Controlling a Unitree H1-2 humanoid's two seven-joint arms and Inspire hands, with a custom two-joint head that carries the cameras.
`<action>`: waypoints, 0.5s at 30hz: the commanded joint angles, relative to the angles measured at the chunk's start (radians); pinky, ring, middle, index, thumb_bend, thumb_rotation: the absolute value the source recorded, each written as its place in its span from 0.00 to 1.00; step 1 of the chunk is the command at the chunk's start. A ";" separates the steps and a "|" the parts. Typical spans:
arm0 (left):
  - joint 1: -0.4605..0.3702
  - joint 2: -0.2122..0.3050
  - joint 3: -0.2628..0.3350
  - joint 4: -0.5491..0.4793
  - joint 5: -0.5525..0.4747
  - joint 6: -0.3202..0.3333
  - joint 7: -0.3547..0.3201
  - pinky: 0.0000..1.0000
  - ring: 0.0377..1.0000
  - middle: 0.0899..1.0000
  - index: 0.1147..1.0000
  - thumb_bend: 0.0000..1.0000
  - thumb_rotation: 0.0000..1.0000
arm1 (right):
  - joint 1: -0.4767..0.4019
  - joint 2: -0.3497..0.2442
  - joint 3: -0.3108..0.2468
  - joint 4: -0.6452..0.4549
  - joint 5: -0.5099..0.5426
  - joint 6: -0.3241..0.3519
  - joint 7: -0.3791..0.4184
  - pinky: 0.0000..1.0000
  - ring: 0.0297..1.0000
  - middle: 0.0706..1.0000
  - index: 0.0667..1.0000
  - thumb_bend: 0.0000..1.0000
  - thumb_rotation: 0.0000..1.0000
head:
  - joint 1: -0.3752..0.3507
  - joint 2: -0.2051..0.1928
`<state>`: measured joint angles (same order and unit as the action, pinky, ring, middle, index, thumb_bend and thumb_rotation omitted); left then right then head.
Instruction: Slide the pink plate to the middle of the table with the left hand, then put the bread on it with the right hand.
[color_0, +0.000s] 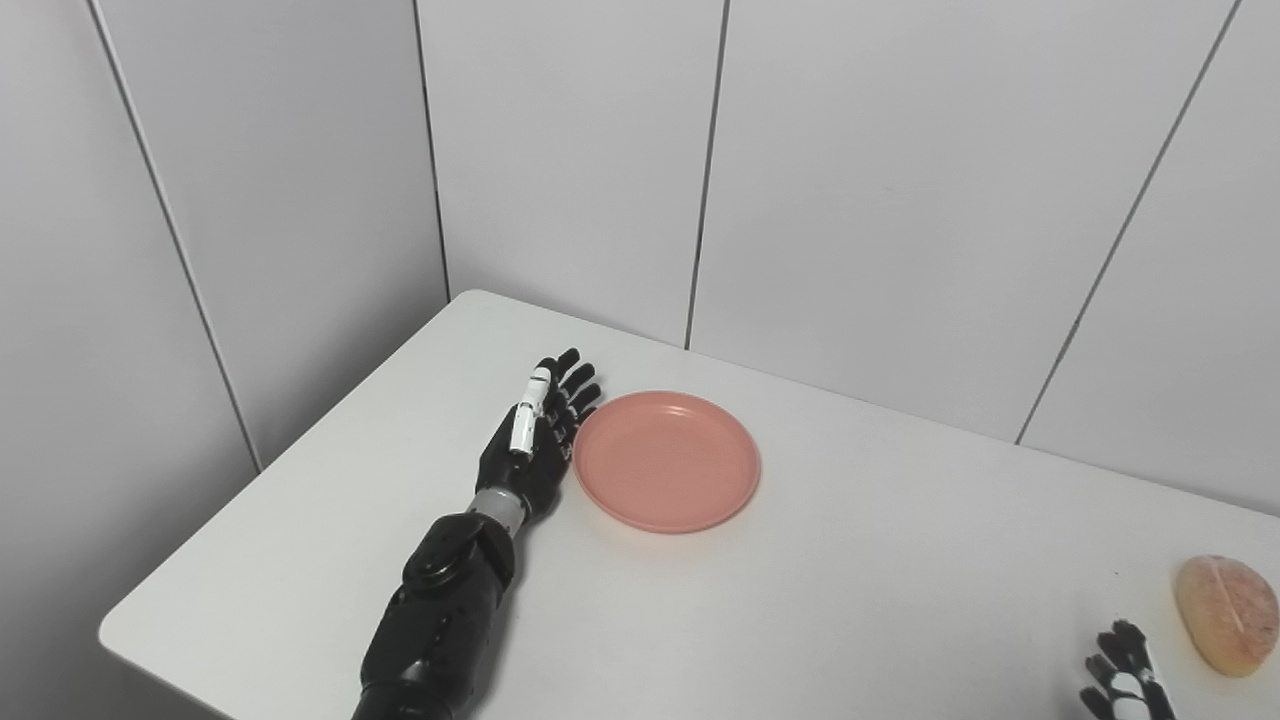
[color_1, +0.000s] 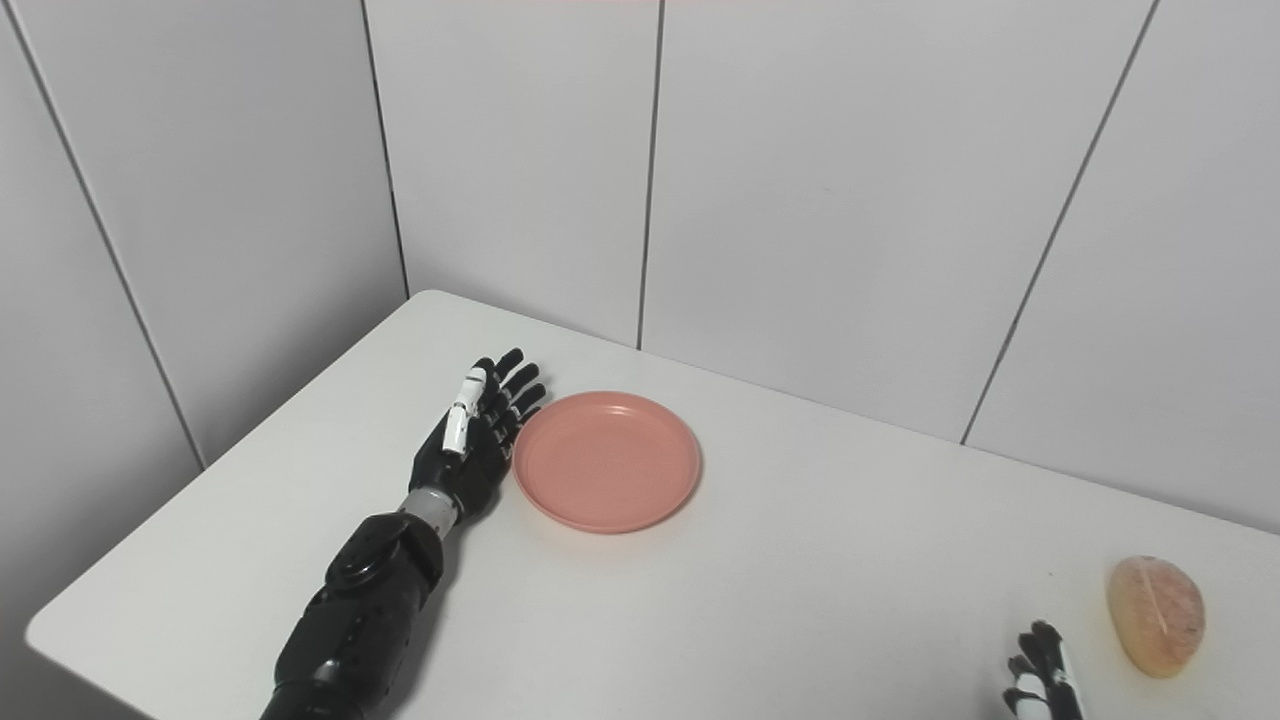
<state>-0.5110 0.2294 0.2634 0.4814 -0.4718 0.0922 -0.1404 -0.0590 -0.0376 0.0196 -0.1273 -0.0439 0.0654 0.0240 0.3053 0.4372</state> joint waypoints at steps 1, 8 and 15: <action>0.029 -0.027 -0.022 0.027 0.015 0.077 -0.003 0.99 0.97 0.96 0.94 0.36 1.00 | -0.019 0.003 -0.001 -0.012 0.000 -0.030 -0.005 0.93 0.94 0.94 0.95 0.17 1.00 | -0.010 0.005; 0.032 -0.050 -0.056 -0.003 0.013 0.104 -0.019 0.99 0.96 0.96 0.94 0.35 1.00 | -0.018 0.012 0.007 -0.006 -0.022 -0.039 -0.016 0.90 0.92 0.93 0.93 0.18 1.00 | -0.051 0.026; 0.044 -0.090 -0.094 -0.089 0.014 0.150 -0.016 0.97 0.96 0.96 0.94 0.34 1.00 | -0.019 0.034 0.016 -0.020 -0.032 -0.017 -0.029 0.91 0.92 0.93 0.93 0.21 1.00 | -0.113 0.058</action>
<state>-0.4922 0.1555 0.1816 0.3867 -0.4718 0.1807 -0.1688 -0.0599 -0.0099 0.0308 -0.1161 -0.0721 0.0646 0.0021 0.2117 0.4878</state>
